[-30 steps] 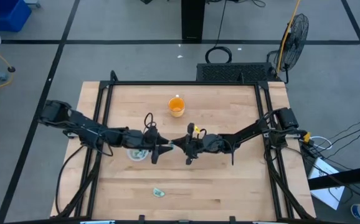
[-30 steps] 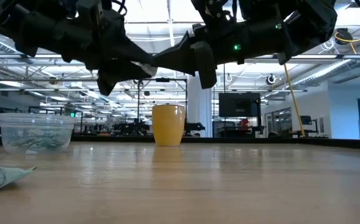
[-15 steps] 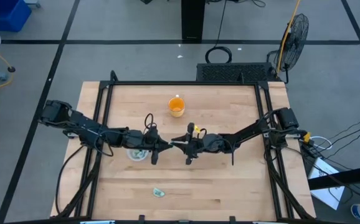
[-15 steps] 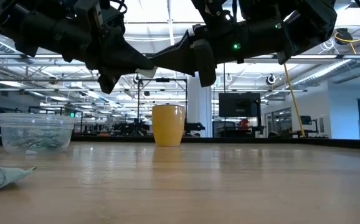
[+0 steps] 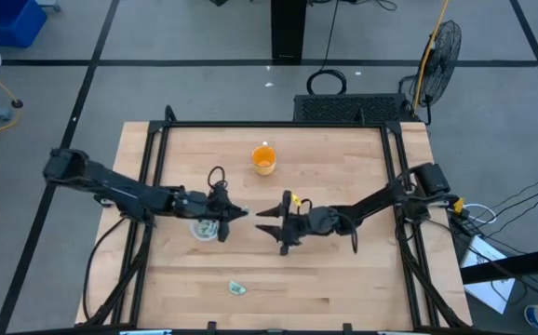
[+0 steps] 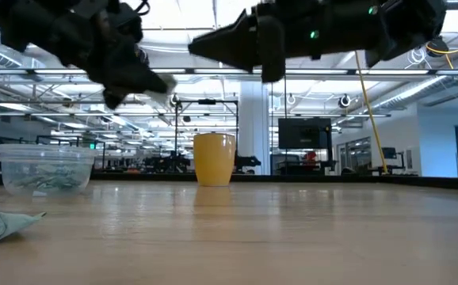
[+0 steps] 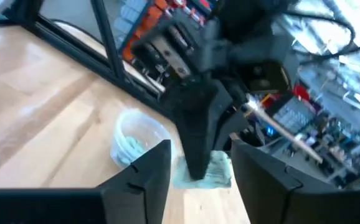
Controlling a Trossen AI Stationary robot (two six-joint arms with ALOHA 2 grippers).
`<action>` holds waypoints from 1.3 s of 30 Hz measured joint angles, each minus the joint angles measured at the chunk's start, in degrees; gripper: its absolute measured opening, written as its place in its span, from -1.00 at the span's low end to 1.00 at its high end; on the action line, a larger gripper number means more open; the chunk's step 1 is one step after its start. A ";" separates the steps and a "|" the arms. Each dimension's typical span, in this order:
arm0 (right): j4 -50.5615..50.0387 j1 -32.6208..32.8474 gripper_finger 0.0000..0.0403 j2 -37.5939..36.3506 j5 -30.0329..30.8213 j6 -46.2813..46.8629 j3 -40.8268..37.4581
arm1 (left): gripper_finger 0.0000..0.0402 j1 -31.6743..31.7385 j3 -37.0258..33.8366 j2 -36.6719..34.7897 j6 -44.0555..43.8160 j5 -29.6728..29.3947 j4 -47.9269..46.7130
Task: Pick and place Stevia / Truvia into bins
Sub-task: Put the middle stevia packet into the container
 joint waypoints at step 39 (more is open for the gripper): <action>-6.77 0.53 -0.18 -3.45 2.45 3.13 0.00 | -0.68 -12.09 -0.02 -9.50 -21.18 -2.52 -50.13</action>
